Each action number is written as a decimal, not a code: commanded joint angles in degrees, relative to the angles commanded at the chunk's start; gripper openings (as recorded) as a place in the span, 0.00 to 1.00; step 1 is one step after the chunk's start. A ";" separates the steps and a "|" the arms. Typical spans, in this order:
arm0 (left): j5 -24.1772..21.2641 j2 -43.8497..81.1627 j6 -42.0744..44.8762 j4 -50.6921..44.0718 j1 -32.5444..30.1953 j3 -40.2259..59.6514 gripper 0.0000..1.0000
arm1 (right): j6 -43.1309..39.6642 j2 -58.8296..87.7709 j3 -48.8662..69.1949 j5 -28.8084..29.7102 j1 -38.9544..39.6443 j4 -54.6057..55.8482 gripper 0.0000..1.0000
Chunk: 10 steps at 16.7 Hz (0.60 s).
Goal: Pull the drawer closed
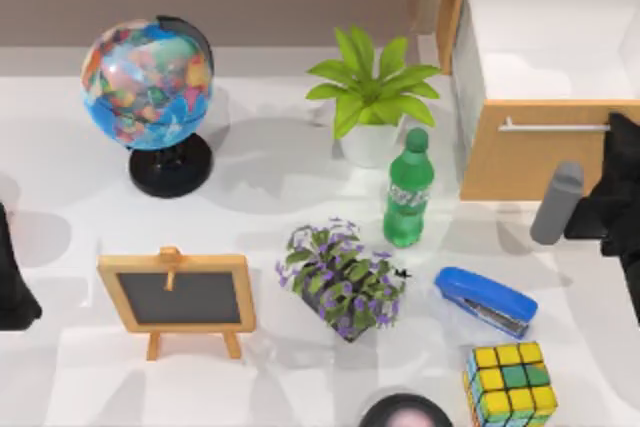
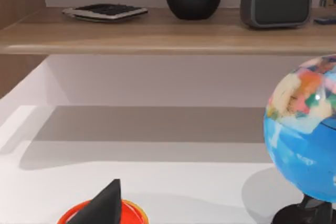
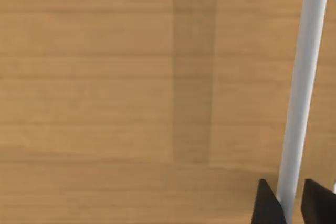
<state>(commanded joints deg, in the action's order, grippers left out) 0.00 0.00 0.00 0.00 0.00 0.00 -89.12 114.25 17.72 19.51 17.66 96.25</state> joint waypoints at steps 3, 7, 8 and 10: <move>0.00 0.00 0.00 0.00 0.00 0.00 1.00 | 0.00 0.00 0.00 0.00 0.00 0.00 0.00; 0.00 0.00 0.00 0.00 0.00 0.00 1.00 | 0.00 0.00 0.00 0.00 0.00 0.00 0.00; 0.00 0.00 0.00 0.00 0.00 0.00 1.00 | 0.00 0.00 0.00 0.00 0.00 0.00 0.00; 0.00 0.00 0.00 0.00 0.00 0.00 1.00 | 0.19 0.15 0.08 -0.01 0.04 -0.24 0.00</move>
<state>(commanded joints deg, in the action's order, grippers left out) 0.00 0.00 0.00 0.00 0.00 0.00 -88.93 114.39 17.80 19.50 17.70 96.01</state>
